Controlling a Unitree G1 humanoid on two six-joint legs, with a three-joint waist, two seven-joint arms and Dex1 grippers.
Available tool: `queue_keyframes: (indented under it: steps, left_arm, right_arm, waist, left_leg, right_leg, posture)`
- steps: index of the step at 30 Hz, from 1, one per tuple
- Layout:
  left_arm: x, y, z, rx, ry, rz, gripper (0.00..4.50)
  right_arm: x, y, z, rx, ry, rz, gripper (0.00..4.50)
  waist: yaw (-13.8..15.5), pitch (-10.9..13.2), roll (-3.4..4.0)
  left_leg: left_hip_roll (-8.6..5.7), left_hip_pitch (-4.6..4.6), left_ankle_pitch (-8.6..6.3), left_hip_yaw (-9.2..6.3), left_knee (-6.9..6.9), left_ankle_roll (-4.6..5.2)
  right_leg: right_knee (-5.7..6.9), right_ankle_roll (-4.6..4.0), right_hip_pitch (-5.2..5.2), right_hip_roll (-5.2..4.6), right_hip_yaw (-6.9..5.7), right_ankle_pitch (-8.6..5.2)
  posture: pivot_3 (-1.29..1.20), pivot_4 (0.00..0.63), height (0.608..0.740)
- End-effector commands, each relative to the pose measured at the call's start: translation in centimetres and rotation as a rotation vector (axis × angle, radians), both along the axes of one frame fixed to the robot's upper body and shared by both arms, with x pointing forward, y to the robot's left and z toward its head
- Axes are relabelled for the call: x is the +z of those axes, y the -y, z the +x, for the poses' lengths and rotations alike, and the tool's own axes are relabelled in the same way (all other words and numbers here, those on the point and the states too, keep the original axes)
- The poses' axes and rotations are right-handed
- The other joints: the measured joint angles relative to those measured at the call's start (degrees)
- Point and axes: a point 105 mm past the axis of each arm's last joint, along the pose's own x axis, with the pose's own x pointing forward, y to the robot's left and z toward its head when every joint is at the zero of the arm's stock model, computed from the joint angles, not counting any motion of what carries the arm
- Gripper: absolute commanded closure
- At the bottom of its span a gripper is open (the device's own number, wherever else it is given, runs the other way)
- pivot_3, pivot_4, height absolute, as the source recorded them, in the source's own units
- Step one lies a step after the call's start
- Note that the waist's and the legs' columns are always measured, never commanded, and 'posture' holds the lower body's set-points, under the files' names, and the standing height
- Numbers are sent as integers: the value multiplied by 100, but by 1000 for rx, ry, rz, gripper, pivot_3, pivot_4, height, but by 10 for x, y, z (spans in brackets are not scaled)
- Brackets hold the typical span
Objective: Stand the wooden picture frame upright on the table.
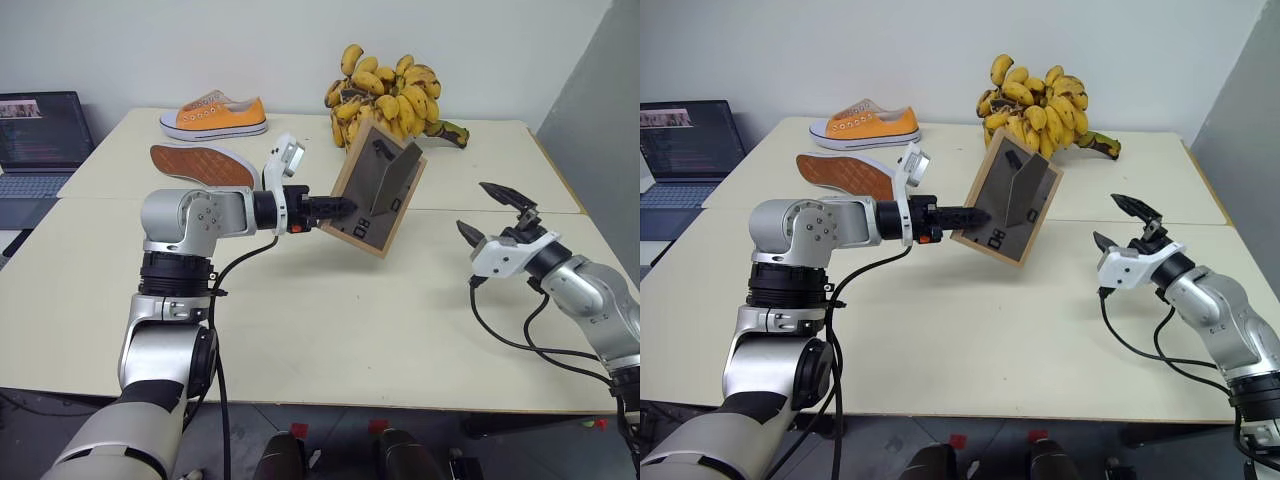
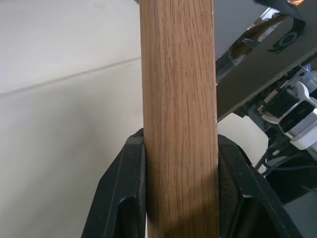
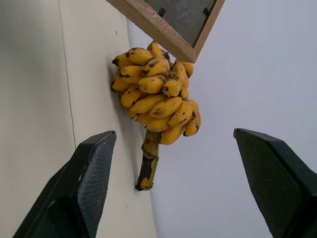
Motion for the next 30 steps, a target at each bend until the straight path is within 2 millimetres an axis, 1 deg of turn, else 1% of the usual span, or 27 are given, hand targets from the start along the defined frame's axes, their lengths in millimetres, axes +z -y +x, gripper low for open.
queue_keyframes:
  steps: [1, 10, 14, 23, 27, 30]
  left_arm:
    - [23, 2, -9, -28, 80, -37, 3205]
    - [24, 9, -19, -65, 22, -51, 3205]
    - [26, 10, -25, -89, -9, -37, 3205]
    - [16, 8, -41, -137, -70, 15, 3205]
    - [8, 12, -49, -178, -105, 46, 3205]
    - [12, 13, -50, -187, -100, 29, 3205]
  right_arm:
    - [10, -5, -4, 58, 125, -63, 500]
    - [-1, -19, -11, 170, 249, -144, 500]
    - [0, -21, -6, 191, 295, -161, 500]
    - [2, -26, 4, 239, 352, -169, 500]
    - [3, -35, 8, 261, 357, -145, 500]
    - [-2, -42, 8, 283, 349, -131, 500]
  waist:
    - [0, 0, 0]
    - [-2, 0, 0]
    - [-7, 0, 0]
    - [-15, 0, 0]
    - [-19, 0, 0]
    - [-21, 0, -1]
  left_leg:
    - [0, 0, 0, 0, 0, 0]
    - [0, 2, 10, 1, 1, -18]
    - [-1, 5, 11, 2, 1, -19]
    - [-3, 7, 12, 3, 1, -21]
    - [-4, 9, 12, 4, 2, -21]
    - [-4, 9, 12, 4, 2, -21]
  right_leg:
    - [0, 0, 0, 0, 0, 0]
    - [4, 0, 0, -1, 2, 0]
    - [8, -1, 0, -1, 4, 0]
    - [13, -1, -1, -3, 6, 0]
    - [19, -1, -1, -4, 7, 0]
    - [20, -2, -1, -4, 7, 0]
  posture:
    - [0, 150, 740]
    - [0, 150, 740]
    - [0, 150, 740]
    - [0, 150, 740]
    - [0, 150, 740]
    - [0, 150, 740]
